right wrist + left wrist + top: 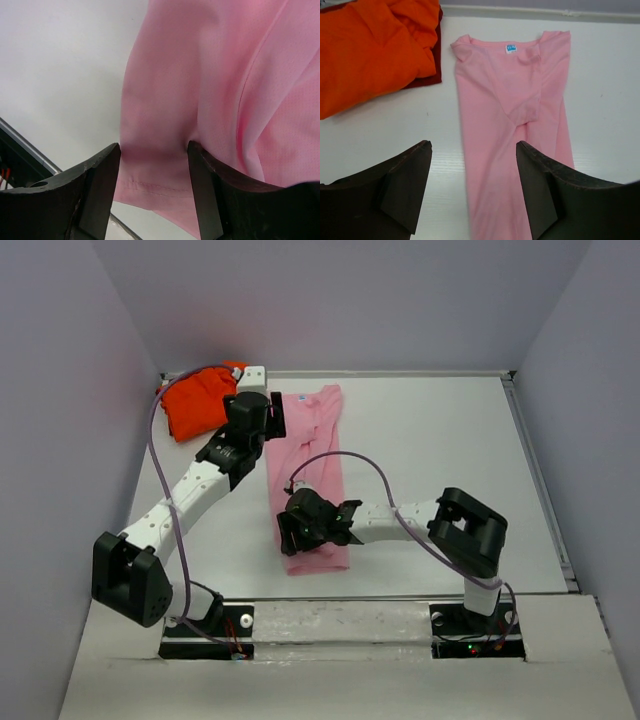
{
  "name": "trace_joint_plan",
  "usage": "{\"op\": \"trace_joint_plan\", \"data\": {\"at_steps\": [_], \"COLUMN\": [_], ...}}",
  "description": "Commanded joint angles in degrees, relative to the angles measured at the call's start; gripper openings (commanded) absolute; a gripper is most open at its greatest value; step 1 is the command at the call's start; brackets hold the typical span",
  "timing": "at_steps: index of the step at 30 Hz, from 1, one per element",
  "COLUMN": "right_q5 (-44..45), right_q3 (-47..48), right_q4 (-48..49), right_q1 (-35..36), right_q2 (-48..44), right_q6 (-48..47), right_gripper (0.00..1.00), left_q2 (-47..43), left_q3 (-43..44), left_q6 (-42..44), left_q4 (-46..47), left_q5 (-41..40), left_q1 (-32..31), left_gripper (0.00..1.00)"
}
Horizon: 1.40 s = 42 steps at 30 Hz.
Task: Fold and stack the t-shirts
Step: Rotate the rectangle-folded T-shirt at the center of the board.
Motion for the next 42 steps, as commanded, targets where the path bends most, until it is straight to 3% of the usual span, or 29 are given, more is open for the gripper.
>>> {"op": "trace_joint_plan", "data": {"at_steps": [1, 9, 17, 22, 27, 31, 37, 42], "right_q5": [1.8, 8.6, 14.3, 1.1, -4.0, -8.9, -16.1, -20.9], "right_q3": [2.7, 12.3, 30.5, 34.4, 50.3, 56.4, 62.2, 64.7], "right_q4": [-7.9, -15.5, -16.4, -3.8, -7.5, -6.8, -4.6, -3.1], "right_q1": [1.0, 1.0, -6.5, -18.1, -23.8, -28.0, -32.5, -33.0], "right_q2": [4.4, -7.5, 1.8, 9.6, 21.6, 27.4, 32.8, 33.6], "right_q6": [-0.1, -7.5, -21.7, -21.8, -23.6, -24.7, -25.7, -24.7], "right_gripper": [0.63, 0.65, 0.67, 0.69, 0.7, 0.7, 0.71, 0.7], "left_q2": [-3.0, -6.3, -10.3, -9.4, -8.6, -8.4, -11.0, -10.1], "left_q3": [1.9, 0.7, -2.6, -2.0, -2.0, -1.8, -3.4, -3.0], "left_q6": [-0.1, 0.2, -1.5, -2.0, -2.2, -2.4, -2.0, -0.8], "left_q4": [5.3, 6.2, 9.6, 9.0, 9.0, 8.8, 10.9, 9.9], "left_q5": [-3.5, -7.3, -9.2, -8.4, -6.5, -5.2, -7.5, -14.1], "left_q1": [-0.4, -0.3, 0.1, 0.1, -0.1, 0.0, 0.1, 0.3], "left_gripper": [0.79, 0.79, 0.79, 0.79, 0.79, 0.79, 0.79, 0.79]}}
